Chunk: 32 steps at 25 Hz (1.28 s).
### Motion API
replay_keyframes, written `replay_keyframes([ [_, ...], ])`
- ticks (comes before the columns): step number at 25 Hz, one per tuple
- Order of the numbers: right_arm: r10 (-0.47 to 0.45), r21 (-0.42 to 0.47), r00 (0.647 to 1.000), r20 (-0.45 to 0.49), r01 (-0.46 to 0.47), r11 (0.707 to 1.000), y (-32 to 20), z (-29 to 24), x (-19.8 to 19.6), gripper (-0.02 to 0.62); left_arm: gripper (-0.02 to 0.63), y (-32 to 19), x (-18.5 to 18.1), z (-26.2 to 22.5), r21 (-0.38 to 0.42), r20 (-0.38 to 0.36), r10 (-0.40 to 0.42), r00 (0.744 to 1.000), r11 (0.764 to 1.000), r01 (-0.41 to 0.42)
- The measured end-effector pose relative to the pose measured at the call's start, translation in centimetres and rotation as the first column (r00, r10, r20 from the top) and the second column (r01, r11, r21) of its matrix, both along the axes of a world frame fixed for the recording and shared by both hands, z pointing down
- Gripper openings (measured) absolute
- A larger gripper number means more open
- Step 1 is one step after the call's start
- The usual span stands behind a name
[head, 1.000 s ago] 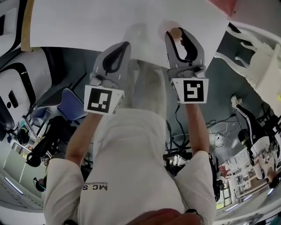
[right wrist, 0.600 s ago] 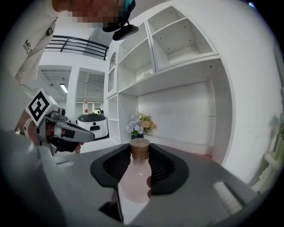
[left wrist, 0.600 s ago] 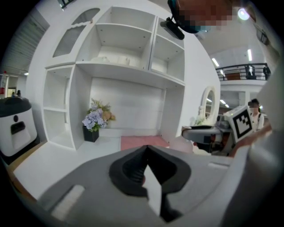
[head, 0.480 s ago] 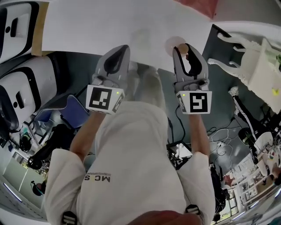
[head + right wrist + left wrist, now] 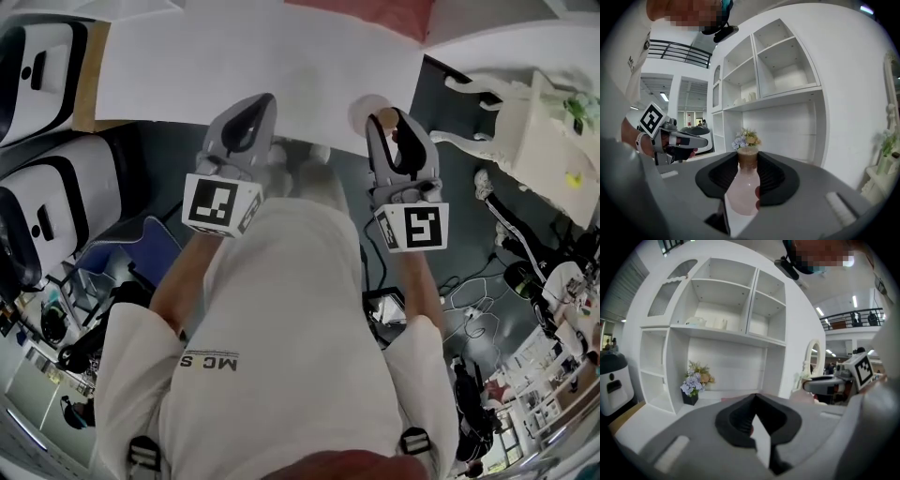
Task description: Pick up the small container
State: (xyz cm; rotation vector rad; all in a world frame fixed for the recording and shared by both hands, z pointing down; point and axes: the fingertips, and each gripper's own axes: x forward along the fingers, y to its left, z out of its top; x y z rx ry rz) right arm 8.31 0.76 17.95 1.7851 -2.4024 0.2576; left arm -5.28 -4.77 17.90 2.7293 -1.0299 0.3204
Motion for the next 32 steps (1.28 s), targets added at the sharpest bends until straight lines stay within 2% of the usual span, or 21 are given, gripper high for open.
replay_keyframes([
  [5,0.019,0.009,1.000,0.000,-0.019,1.000,1.9,-2.1,0.9,0.126,0.000,1.8,1.3,-1.9,-0.004,-0.007,0.039,0.999,0.999,-0.039],
  [10,0.043,0.014,0.999,-0.030,-0.043,0.999,2.6,-3.8,1.4,0.126,0.000,2.7,1.5,-3.9,0.043,-0.019,0.050,0.999,0.998,-0.049],
  [15,0.044,0.030,0.998,-0.042,-0.043,0.999,2.5,-4.2,3.1,0.126,0.000,2.6,2.9,-4.1,0.055,-0.017,0.053,0.998,0.997,-0.052],
  [20,0.045,0.045,0.998,-0.046,-0.043,0.998,3.0,-4.8,1.9,0.126,0.000,3.3,1.7,-4.6,0.059,-0.011,0.045,0.999,0.997,-0.045],
  [32,0.034,0.046,0.999,-0.027,-0.032,0.998,3.2,-3.2,4.0,0.126,0.000,3.8,4.7,-3.3,0.053,0.001,0.048,0.999,0.997,-0.048],
])
